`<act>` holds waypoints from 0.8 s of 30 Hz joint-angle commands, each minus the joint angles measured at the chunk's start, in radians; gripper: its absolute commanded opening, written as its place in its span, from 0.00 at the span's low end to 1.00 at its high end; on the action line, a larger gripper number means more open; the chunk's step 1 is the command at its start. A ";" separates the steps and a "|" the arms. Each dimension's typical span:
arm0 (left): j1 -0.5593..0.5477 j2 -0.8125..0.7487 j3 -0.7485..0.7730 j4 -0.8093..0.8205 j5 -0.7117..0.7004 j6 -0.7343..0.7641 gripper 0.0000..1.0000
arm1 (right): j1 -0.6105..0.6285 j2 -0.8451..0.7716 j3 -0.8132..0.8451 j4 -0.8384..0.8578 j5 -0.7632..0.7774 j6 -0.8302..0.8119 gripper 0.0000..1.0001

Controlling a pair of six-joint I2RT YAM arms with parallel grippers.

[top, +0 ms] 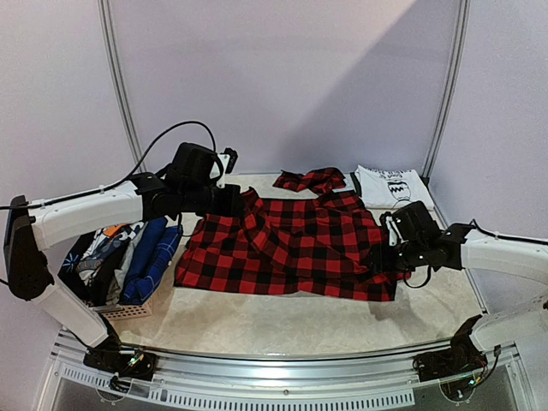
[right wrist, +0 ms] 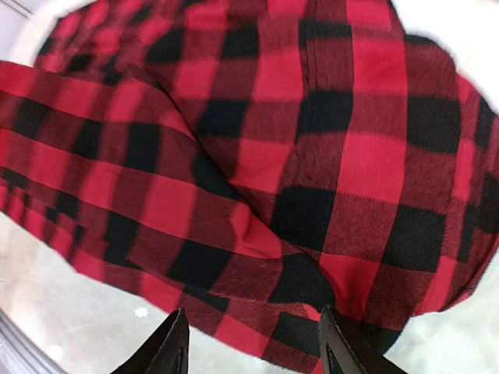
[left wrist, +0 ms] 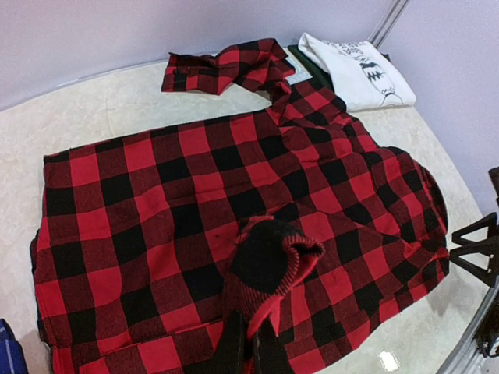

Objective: Fold and stack the mixed laundry pile
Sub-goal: Fold the flattened shirt at the center of the board.

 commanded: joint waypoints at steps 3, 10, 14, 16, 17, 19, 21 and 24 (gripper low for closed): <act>0.014 0.004 -0.011 0.017 -0.006 -0.007 0.00 | -0.042 -0.085 0.009 -0.039 0.023 0.011 0.58; 0.014 -0.005 -0.034 0.019 -0.001 -0.011 0.00 | -0.053 0.072 0.006 0.056 -0.092 0.020 0.56; 0.014 -0.012 -0.050 0.023 0.001 -0.015 0.00 | -0.053 0.137 0.012 0.070 -0.087 0.020 0.51; 0.014 -0.015 -0.057 0.022 0.004 -0.015 0.00 | -0.055 0.153 0.012 0.067 -0.076 0.020 0.46; 0.014 -0.016 -0.059 0.023 0.003 -0.014 0.00 | -0.055 0.160 0.012 0.064 -0.070 0.020 0.43; 0.012 -0.018 -0.064 0.023 0.004 -0.015 0.00 | -0.054 0.165 0.012 0.049 -0.053 0.021 0.40; 0.012 -0.021 -0.067 0.023 0.004 -0.016 0.00 | -0.055 0.163 0.012 0.027 -0.001 0.025 0.42; 0.012 -0.023 -0.070 0.025 0.006 -0.016 0.00 | -0.054 0.145 0.012 0.010 0.021 0.028 0.50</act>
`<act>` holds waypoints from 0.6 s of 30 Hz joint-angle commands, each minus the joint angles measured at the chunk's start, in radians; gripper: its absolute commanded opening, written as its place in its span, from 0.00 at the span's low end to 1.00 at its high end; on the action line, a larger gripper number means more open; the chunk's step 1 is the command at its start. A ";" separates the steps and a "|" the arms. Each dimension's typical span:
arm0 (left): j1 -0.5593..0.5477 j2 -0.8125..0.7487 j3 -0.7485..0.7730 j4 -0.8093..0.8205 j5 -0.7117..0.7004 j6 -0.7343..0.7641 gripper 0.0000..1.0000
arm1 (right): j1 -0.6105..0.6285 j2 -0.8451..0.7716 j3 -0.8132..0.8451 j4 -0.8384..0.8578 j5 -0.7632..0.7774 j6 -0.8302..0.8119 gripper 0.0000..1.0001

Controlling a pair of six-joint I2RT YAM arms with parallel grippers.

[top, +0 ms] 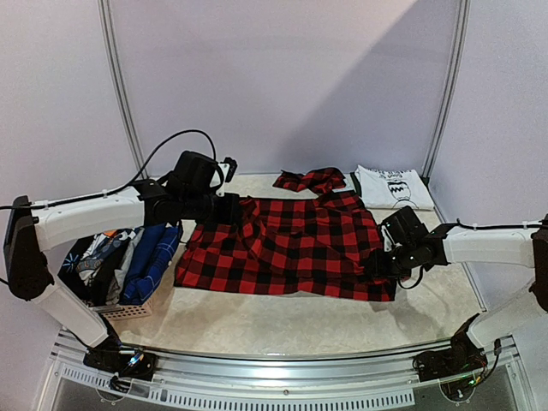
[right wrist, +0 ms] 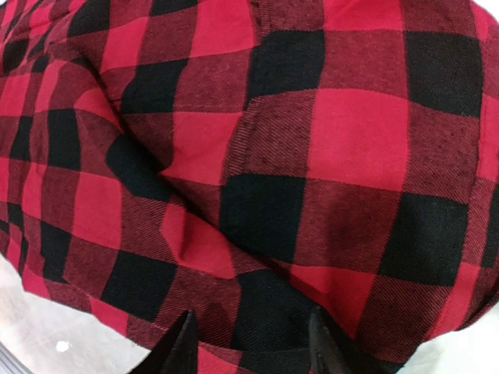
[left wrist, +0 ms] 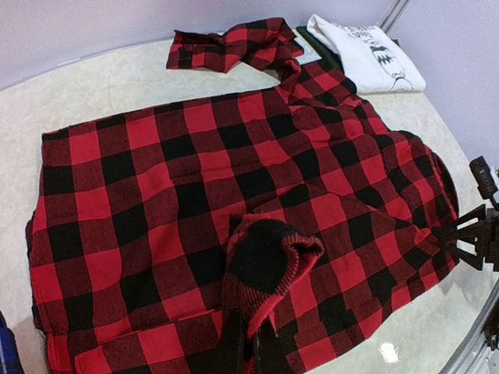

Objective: Fold and stack the mixed laundry pile
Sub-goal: Fold the flattened shirt at the center of the board.

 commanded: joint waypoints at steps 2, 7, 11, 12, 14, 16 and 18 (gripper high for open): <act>0.011 -0.022 -0.017 0.015 0.007 -0.005 0.00 | -0.003 -0.026 0.018 -0.039 0.066 0.002 0.53; 0.011 -0.022 -0.029 0.018 0.003 -0.005 0.00 | -0.012 -0.065 0.034 -0.060 0.100 -0.004 0.57; 0.011 -0.023 -0.035 0.019 0.001 -0.005 0.00 | -0.018 -0.025 0.039 -0.052 0.091 -0.010 0.57; 0.011 -0.024 -0.037 0.018 0.001 -0.005 0.00 | -0.018 -0.010 0.039 -0.045 0.085 -0.009 0.57; 0.011 -0.027 -0.038 0.018 0.001 -0.005 0.00 | -0.018 0.019 0.039 -0.032 0.075 -0.010 0.57; 0.011 -0.027 -0.040 0.019 0.001 -0.006 0.00 | -0.018 0.037 0.040 -0.030 0.073 -0.010 0.56; 0.011 -0.027 -0.041 0.018 0.003 -0.005 0.00 | -0.018 0.055 0.042 -0.032 0.079 -0.011 0.56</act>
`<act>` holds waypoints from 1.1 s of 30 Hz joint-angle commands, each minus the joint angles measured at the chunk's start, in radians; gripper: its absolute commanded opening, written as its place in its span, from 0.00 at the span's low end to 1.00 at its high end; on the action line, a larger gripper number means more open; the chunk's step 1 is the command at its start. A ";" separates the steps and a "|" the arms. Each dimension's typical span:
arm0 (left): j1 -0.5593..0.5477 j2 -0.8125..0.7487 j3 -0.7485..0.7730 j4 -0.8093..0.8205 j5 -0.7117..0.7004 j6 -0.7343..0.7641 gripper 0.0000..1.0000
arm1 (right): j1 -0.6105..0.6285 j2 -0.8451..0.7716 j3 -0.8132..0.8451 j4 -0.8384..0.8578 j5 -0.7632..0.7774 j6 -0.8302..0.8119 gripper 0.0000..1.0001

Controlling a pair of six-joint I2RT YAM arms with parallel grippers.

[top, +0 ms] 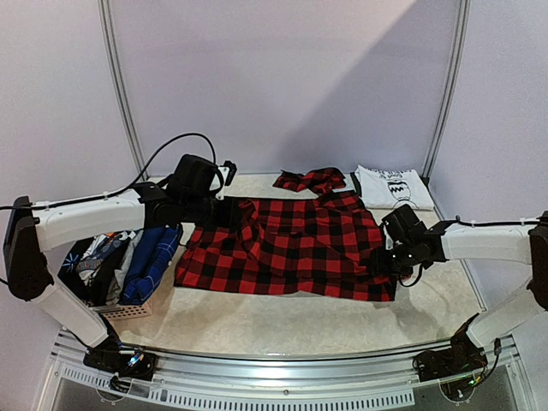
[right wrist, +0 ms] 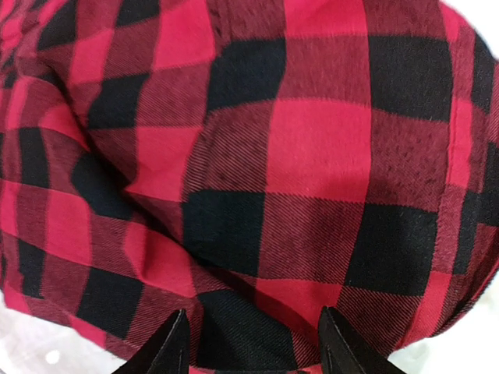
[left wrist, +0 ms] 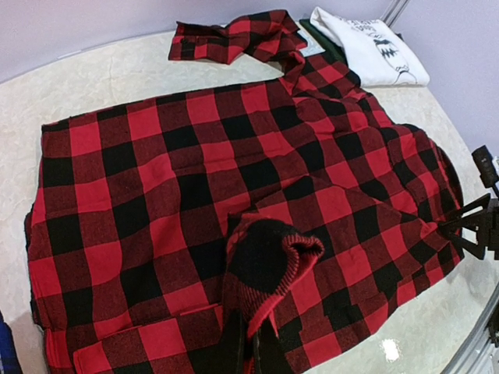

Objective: Fold and stack the mixed laundry pile
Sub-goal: Fold the flattened shirt at the center of the board.

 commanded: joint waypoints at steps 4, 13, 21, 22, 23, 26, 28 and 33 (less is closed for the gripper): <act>0.011 -0.025 -0.021 0.010 0.002 -0.005 0.00 | -0.006 0.056 0.018 0.008 0.013 -0.011 0.51; 0.011 -0.024 -0.027 0.013 0.002 -0.004 0.00 | -0.005 0.055 0.031 -0.002 0.026 -0.026 0.10; 0.000 -0.058 -0.022 -0.010 0.008 -0.010 0.00 | -0.010 0.018 0.058 -0.080 0.099 -0.027 0.00; -0.003 -0.068 -0.022 -0.018 0.003 -0.012 0.00 | -0.013 0.008 0.061 -0.096 0.111 -0.023 0.00; -0.008 -0.079 -0.022 -0.025 0.000 -0.012 0.00 | -0.018 -0.012 0.062 -0.109 0.119 -0.022 0.00; -0.021 -0.101 -0.025 -0.045 -0.002 -0.019 0.00 | -0.035 -0.050 0.057 -0.155 0.137 -0.020 0.00; -0.031 -0.107 -0.038 -0.047 -0.002 -0.028 0.00 | -0.044 -0.059 0.051 -0.182 0.149 -0.014 0.00; -0.043 -0.112 -0.089 -0.040 -0.011 -0.052 0.00 | -0.047 -0.040 0.034 -0.174 0.130 -0.001 0.00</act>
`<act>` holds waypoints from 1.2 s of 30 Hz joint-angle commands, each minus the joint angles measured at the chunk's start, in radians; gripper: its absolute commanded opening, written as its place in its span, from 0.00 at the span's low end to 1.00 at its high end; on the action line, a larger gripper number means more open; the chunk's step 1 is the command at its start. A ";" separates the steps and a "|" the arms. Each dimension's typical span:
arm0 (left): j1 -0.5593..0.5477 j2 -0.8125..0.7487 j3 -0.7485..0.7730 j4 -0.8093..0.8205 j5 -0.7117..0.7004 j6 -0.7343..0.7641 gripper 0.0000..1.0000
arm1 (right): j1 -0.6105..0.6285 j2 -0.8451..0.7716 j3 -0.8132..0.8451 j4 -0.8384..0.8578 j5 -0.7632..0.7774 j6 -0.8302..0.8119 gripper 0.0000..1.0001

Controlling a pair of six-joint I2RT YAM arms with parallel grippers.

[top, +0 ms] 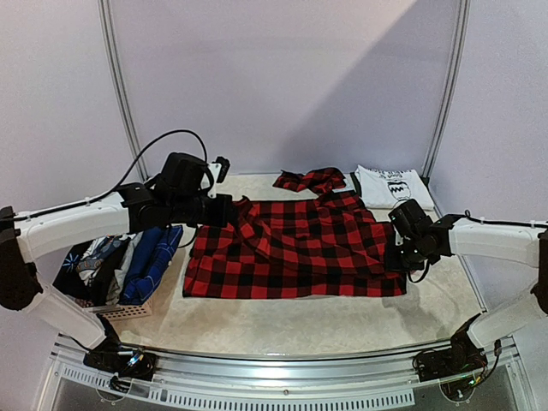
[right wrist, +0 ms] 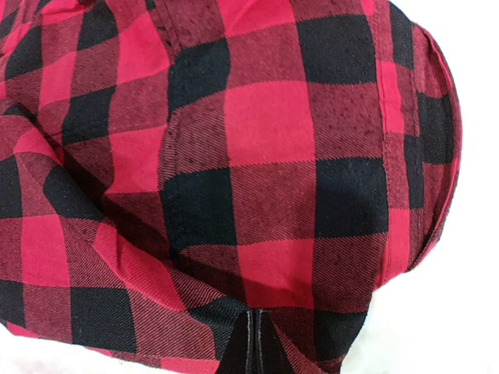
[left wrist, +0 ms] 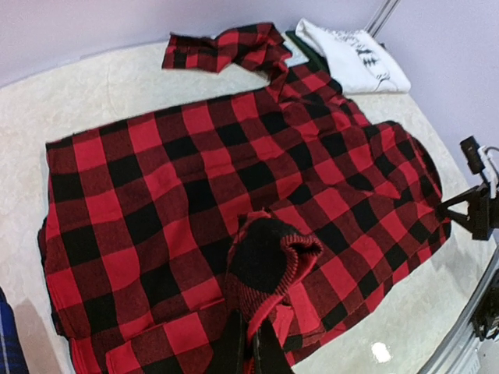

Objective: Fold and stack the mixed laundry pile
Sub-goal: Fold the flattened shirt at the center of the board.

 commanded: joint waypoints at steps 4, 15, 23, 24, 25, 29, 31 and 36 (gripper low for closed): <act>-0.016 -0.012 -0.118 0.001 -0.027 -0.051 0.00 | -0.010 0.065 0.003 -0.031 0.046 0.023 0.00; -0.015 -0.023 -0.313 0.149 -0.121 -0.059 0.00 | -0.015 0.172 0.030 0.010 0.025 0.013 0.00; -0.018 0.000 -0.389 0.229 -0.205 -0.074 0.05 | -0.016 0.166 0.023 0.023 -0.021 0.007 0.08; -0.019 0.000 -0.390 0.228 -0.214 -0.075 0.09 | -0.015 0.160 0.025 0.025 -0.031 0.005 0.10; -0.021 -0.001 -0.389 0.223 -0.224 -0.075 0.16 | -0.015 0.149 0.027 0.025 -0.042 0.002 0.12; -0.056 -0.035 -0.377 0.183 -0.330 -0.072 0.44 | -0.015 0.098 0.046 0.045 -0.132 -0.030 0.22; -0.074 -0.059 -0.350 0.156 -0.365 -0.058 0.51 | -0.014 0.064 0.056 0.054 -0.171 -0.042 0.31; -0.130 -0.058 -0.259 0.072 -0.433 -0.022 0.52 | -0.009 -0.029 0.101 0.030 -0.168 -0.052 0.49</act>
